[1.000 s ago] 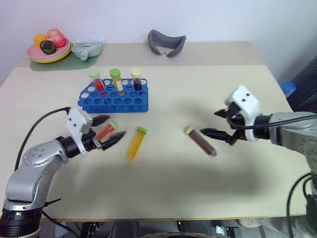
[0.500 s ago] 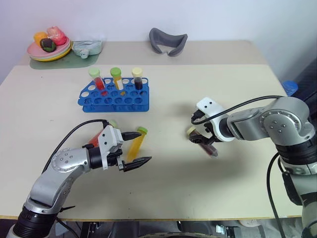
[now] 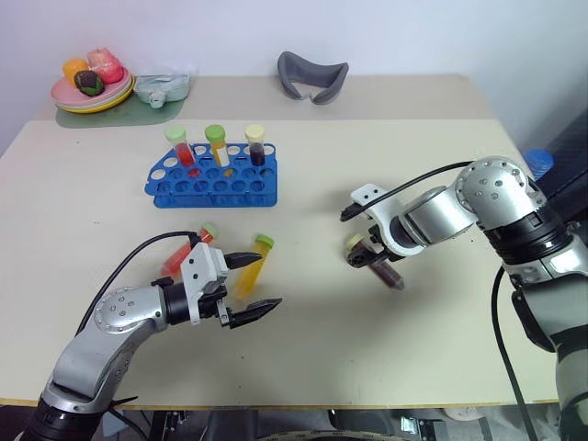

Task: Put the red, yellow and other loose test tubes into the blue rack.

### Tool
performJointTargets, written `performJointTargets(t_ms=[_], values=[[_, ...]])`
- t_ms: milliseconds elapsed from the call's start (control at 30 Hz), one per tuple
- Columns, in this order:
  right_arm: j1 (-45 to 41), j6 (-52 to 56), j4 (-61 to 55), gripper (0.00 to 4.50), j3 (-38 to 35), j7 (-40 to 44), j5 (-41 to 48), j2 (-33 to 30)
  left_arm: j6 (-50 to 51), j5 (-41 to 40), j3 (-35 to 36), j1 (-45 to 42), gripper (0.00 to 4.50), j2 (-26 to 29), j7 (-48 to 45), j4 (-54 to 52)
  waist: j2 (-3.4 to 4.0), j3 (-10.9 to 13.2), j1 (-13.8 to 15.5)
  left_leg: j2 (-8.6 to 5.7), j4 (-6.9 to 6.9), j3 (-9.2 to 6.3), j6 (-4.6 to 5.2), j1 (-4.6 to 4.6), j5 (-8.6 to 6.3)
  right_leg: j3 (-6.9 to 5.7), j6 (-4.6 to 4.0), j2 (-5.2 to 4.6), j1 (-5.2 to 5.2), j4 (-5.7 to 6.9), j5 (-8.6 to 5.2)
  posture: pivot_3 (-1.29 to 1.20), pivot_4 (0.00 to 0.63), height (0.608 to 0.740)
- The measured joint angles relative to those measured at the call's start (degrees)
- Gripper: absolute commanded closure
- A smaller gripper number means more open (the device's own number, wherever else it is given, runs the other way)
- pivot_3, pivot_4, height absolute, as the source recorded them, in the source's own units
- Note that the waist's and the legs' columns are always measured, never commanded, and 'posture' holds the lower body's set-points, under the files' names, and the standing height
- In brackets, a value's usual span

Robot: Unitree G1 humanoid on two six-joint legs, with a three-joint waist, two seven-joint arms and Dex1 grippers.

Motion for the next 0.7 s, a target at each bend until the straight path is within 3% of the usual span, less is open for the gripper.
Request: performJointTargets(t_ms=[267, 500, 700], values=[[0.03, 0.0, -0.44, 0.0, 1.3, -6.97, 4.5, 0.52, 0.0, -0.01, -0.07, -0.65, 0.08, -0.03, 0.31, 0.02, 0.01, -0.01, 0.0, 0.0, 0.01, 0.0, 0.0, 0.0, 0.0, 0.0, 0.0, 0.0, 0.0, 0.01, 0.0, 0.0, 0.15, 0.74], [0.35, -0.11, -2.07, 3.17, 2.41, -9.84, 7.4, 0.06, 0.9, -0.21, -0.15, -2.53, 0.0, -0.39, 0.71, 0.02, 0.01, -0.01, 0.02, 0.0, 0.0, -0.01, 0.0, -0.02, 0.0, -0.01, 0.0, 0.0, -0.01, 0.0, 0.0, 0.0, 0.15, 0.74], [0.34, -1.15, -2.05, 3.17, 2.93, -12.05, 9.4, 0.13, 0.59, -0.29, -0.12, -2.22, 0.0, -0.43, 0.12, 0.35, 0.01, -0.01, -0.03, 0.0, 0.0, -0.02, 0.0, -0.02, 0.0, -0.01, 0.0, 0.01, -0.01, 0.01, 0.0, 0.0, 0.15, 0.74]])
